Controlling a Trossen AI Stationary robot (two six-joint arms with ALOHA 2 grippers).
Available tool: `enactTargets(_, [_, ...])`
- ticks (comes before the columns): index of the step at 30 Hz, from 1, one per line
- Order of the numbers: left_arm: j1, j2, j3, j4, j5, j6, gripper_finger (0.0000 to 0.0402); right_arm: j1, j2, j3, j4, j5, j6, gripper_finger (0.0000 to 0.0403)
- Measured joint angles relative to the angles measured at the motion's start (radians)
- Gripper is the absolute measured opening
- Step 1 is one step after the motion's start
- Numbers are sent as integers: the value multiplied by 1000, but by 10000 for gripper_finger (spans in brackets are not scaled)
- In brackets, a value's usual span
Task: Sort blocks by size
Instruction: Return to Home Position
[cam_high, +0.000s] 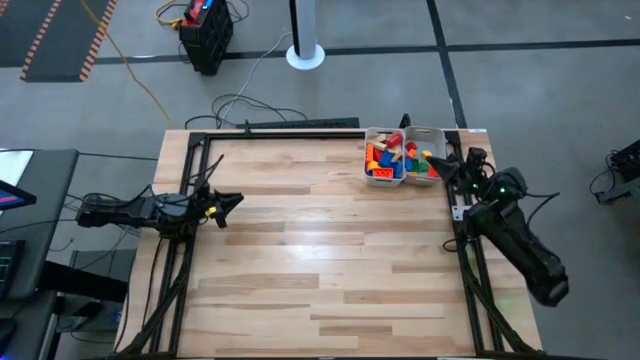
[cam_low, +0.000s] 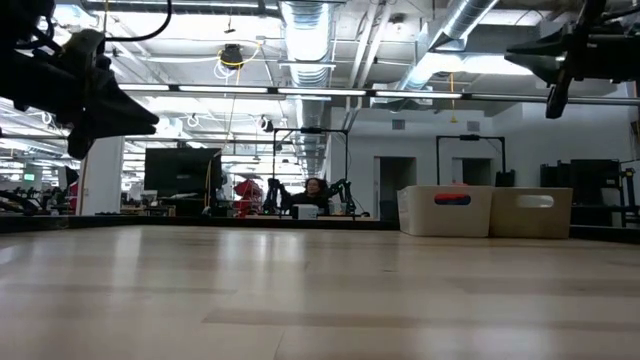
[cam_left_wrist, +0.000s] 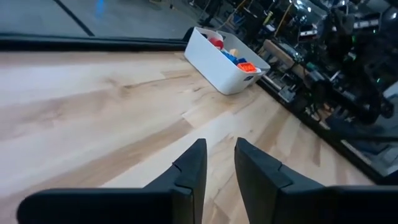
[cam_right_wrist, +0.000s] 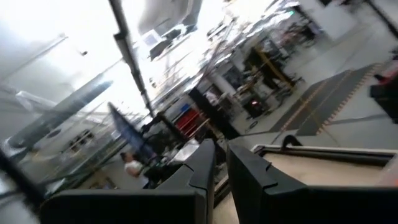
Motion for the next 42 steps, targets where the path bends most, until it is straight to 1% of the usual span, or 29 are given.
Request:
enactTargets(3, [0, 0, 0, -1, -3, 55, 70, 26, 0, 0, -33, 84, 8, 69])
enactTargets(6, [0, 0, 0, -2, -11, 98, 68, 58, 2, 0, -40, 198, 50, 69])
enactTargets(10, [0, 0, 0, -5, -15, 181, 67, 112, 42, 1, -42, 337, 74, 61])
enactTargets(12, [0, 0, 0, -6, -16, 208, 67, 143, 75, 6, -42, 386, 65, 55])
enactTargets(16, [0, 0, 0, -19, -17, 225, 67, 194, 121, 17, -38, 449, 36, 44])
enactTargets(19, [0, 0, 0, -44, -23, 225, 67, 213, 135, 18, -37, 471, 48, 38])
enactTargets(22, [0, 0, 0, -58, -23, 213, 67, 232, 153, 18, -30, 473, 104, 32])
enactTargets(24, [0, 0, 0, -60, -23, 217, 67, 252, 176, 18, -14, 473, 139, 28])
enactTargets(27, [0, 0, 0, -58, -34, 249, 67, 288, 222, 18, 24, 491, 143, 26])
enactTargets(32, [0, 0, 0, -59, -45, 268, 67, 341, 298, 18, 36, 557, 97, 27])
enactTargets(36, [0, 0, 0, -58, -47, 263, 67, 349, 323, 18, 47, 559, 56, 27])
enactTargets(42, [0, 0, -1, -59, -102, 264, 67, 348, 308, 18, 67, 556, -72, 27])
